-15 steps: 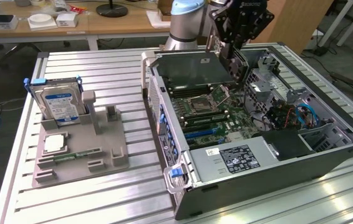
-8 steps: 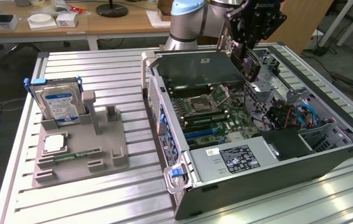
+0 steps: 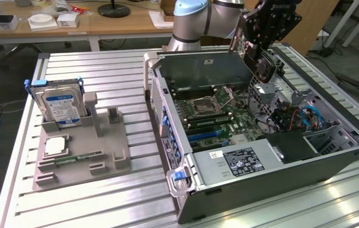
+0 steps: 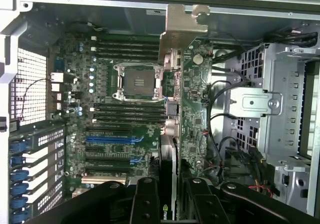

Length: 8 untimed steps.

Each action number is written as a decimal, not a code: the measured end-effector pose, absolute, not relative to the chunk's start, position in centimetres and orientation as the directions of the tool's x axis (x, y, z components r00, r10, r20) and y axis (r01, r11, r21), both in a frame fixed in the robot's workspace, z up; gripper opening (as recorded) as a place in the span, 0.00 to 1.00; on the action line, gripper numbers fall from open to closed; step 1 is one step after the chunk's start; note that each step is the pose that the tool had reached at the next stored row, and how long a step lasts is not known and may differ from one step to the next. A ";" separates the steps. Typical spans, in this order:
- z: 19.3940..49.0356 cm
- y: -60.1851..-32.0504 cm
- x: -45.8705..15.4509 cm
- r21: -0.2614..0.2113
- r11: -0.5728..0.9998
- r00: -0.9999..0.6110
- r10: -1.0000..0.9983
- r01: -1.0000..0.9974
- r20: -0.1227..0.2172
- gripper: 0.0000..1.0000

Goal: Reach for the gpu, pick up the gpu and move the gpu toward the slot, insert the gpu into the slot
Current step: 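Pick up the gpu and move the gpu toward the slot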

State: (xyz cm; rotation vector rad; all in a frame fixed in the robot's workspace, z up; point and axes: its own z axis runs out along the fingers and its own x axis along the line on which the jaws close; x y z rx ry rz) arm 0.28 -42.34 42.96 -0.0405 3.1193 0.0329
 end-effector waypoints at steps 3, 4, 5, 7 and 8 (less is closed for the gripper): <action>43.0 -42.3 0.3 0.021 0.999 -0.999 -0.026 -0.026 -0.022 0.26; 43.0 -42.3 0.3 0.021 0.999 -0.999 -0.026 -0.026 -0.022 0.26; 43.0 -42.3 0.3 0.021 0.999 -0.999 -0.026 -0.026 -0.022 0.26; 43.0 -42.3 0.3 0.021 0.999 -0.999 -0.026 -0.026 -0.022 0.26; 43.0 -42.3 0.3 0.021 0.999 -0.999 -0.026 -0.026 -0.022 0.26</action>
